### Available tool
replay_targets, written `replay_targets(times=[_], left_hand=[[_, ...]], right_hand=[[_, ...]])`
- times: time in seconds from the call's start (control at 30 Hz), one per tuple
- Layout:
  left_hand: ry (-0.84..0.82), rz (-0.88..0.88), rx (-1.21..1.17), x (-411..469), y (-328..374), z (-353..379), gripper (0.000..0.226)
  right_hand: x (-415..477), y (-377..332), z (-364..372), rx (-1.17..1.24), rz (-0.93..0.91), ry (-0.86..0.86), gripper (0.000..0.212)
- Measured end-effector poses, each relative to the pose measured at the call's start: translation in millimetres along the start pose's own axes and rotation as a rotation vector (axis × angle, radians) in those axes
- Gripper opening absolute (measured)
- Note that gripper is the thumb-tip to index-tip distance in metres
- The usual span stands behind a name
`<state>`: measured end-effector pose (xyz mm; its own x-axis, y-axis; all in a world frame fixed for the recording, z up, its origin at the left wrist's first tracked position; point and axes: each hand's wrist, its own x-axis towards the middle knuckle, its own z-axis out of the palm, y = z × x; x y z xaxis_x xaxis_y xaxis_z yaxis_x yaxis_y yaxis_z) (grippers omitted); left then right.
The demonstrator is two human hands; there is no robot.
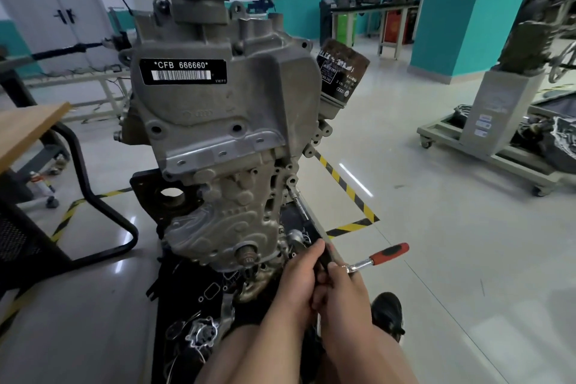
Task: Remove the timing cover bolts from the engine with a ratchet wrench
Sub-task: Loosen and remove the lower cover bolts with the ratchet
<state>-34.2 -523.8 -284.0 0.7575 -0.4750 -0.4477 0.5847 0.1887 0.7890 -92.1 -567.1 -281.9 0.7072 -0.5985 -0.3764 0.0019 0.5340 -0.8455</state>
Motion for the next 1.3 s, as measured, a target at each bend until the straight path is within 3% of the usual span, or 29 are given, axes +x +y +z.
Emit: replay_targets(times=[0.17, 0.33, 0.53, 0.67, 0.87, 1.0, 1.17, 1.3], left_hand=[[0.008, 0.020, -0.069, 1.8, -3.2, 2.6, 0.029], [0.000, 0.096, 0.034, 0.0, -0.9, -5.3, 0.026], [-0.086, 0.041, 0.097, -5.4, 3.6, -11.4, 0.034], [-0.068, -0.002, 0.122, -10.6, 4.0, -15.8, 0.030], [-0.087, 0.008, 0.154, -15.0, 15.1, -20.8, 0.035], [-0.114, 0.008, 0.387, -21.0, 32.4, -18.4, 0.043], [-0.051, 0.024, 0.659, -21.4, 45.7, -8.4, 0.032], [0.023, 0.011, 0.692, -20.0, 48.0, 0.7, 0.032]], right_hand=[[-7.3, 0.6, -7.9, -0.158, -0.126, 0.001, 0.016], [-12.8, -7.5, -13.5, -0.359, -0.285, -0.082, 0.034], [-14.0, -2.9, -13.5, -0.624, -0.394, -0.092, 0.040], [-17.4, -0.8, -7.6, -0.522, -0.378, -0.091, 0.047], [-16.2, -0.7, -5.2, -0.460, -0.277, -0.151, 0.030], [-12.0, -4.8, -6.7, -0.390, -0.195, -0.163, 0.022], [-7.7, -14.7, -8.7, -0.255, -0.020, -0.202, 0.043], [-7.7, -22.7, -10.8, 0.045, 0.161, -0.301, 0.037]])
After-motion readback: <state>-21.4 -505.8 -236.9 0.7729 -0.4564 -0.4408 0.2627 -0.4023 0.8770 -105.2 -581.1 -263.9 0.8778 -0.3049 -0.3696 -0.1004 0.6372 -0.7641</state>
